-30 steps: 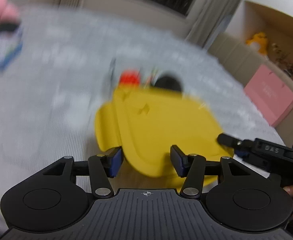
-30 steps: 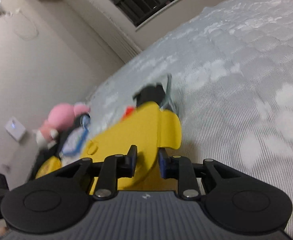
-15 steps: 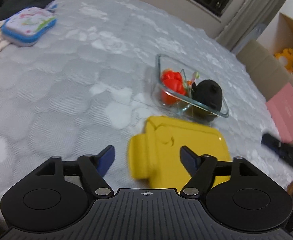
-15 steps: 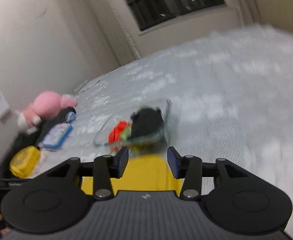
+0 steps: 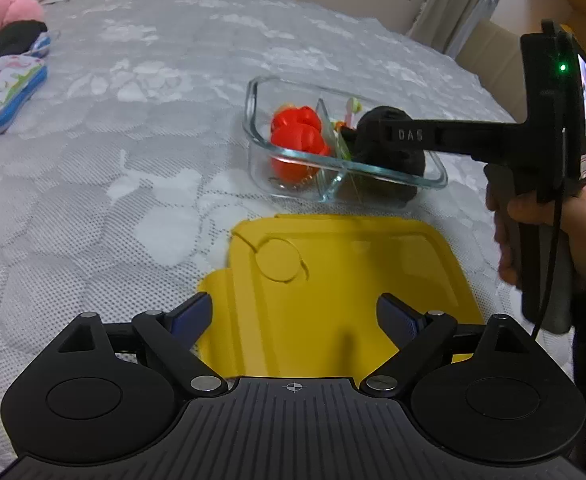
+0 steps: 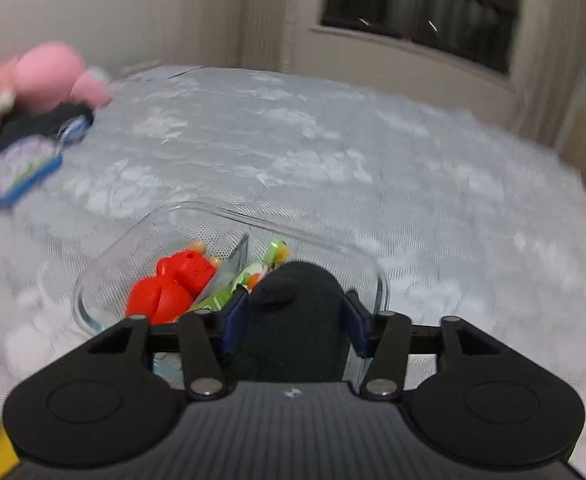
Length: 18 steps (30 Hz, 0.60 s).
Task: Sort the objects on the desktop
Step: 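Push the black plush down into the glass container with the right tool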
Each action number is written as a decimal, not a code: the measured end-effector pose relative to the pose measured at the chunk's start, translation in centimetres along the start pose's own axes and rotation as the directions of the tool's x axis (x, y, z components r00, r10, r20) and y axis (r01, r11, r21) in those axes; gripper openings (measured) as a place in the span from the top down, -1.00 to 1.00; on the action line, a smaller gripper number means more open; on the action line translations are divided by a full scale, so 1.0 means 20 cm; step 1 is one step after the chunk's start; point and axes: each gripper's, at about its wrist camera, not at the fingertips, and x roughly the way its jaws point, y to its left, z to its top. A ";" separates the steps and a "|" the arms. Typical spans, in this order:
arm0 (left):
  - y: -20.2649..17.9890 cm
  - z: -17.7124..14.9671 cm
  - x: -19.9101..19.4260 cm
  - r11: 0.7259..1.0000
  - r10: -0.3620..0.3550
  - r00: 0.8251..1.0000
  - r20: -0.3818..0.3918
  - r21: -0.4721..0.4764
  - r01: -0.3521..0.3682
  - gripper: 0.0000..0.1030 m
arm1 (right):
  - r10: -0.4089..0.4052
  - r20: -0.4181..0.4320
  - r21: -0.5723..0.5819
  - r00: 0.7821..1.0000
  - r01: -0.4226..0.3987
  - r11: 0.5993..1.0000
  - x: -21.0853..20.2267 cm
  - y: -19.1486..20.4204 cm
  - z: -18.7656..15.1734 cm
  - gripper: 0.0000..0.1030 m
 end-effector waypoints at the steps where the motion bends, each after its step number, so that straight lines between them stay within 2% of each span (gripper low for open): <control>1: 0.01 0.00 0.00 1.000 -0.006 1.000 0.001 -0.004 0.006 -0.81 | -0.041 0.025 -0.057 0.999 0.042 0.997 -0.01 0.04 0.00 0.17; 2: 0.02 0.00 0.00 1.000 -0.012 1.000 0.002 -0.010 0.012 -0.82 | -0.101 0.065 -0.138 0.993 0.110 0.984 -0.03 0.09 0.00 0.60; 3: 0.03 0.00 0.00 1.000 -0.017 1.000 0.001 -0.017 0.017 -0.82 | -0.184 0.117 -0.253 0.976 0.209 0.945 -0.03 0.17 -0.02 0.83; 4: 0.03 0.00 0.01 1.000 -0.017 1.000 -0.002 -0.025 0.017 -0.82 | -0.255 0.175 -0.354 0.951 0.303 0.885 -0.03 0.24 -0.04 0.84; 5: 0.04 0.01 0.01 0.999 -0.017 1.000 -0.005 -0.033 0.017 -0.82 | -0.271 0.174 -0.396 0.947 0.319 0.861 -0.02 0.28 -0.05 0.84; 6: 0.05 0.01 0.02 0.999 -0.018 1.000 -0.008 -0.041 0.017 -0.82 | -0.226 0.125 -0.383 0.966 0.257 0.887 -0.02 0.28 -0.05 0.84; 7: 0.05 0.01 0.02 0.999 -0.019 1.000 -0.011 -0.049 0.018 -0.82 | -0.190 0.112 -0.339 0.975 0.217 0.915 -0.03 0.26 -0.05 0.83; 10: 0.07 0.00 0.02 0.998 -0.023 1.000 -0.020 -0.057 0.022 -0.82 | -0.037 0.047 -0.183 0.998 0.045 0.982 -0.09 0.16 0.02 0.65; 12: 0.08 0.00 0.01 0.998 -0.027 0.999 -0.020 -0.061 0.026 -0.82 | 0.093 0.019 0.012 0.996 -0.093 0.996 -0.15 0.02 0.12 0.57; 13: 0.09 0.01 0.01 0.997 -0.030 0.999 -0.020 -0.066 0.028 -0.83 | 0.108 0.025 0.076 0.994 -0.110 0.991 -0.17 -0.05 0.15 0.46; 14: 0.09 0.01 0.01 0.997 -0.035 0.999 -0.019 -0.074 0.034 -0.83 | 0.108 0.026 0.120 0.994 -0.111 0.987 -0.18 -0.10 0.18 -0.01; 15: 0.09 0.02 0.01 0.996 -0.043 0.999 -0.018 -0.083 0.041 -0.83 | 0.102 0.025 0.136 0.994 -0.104 0.985 -0.17 -0.13 0.19 -0.38; 16: 0.09 0.02 0.00 0.995 -0.051 0.999 -0.018 -0.088 0.049 -0.84 | 0.096 0.022 0.151 0.995 -0.098 0.984 -0.16 -0.16 0.20 -0.44; 18: 0.09 0.02 0.00 0.994 -0.061 0.998 -0.015 -0.088 0.059 -0.84 | 0.085 -0.037 0.127 0.996 -0.080 0.989 -0.11 -0.17 0.18 -0.39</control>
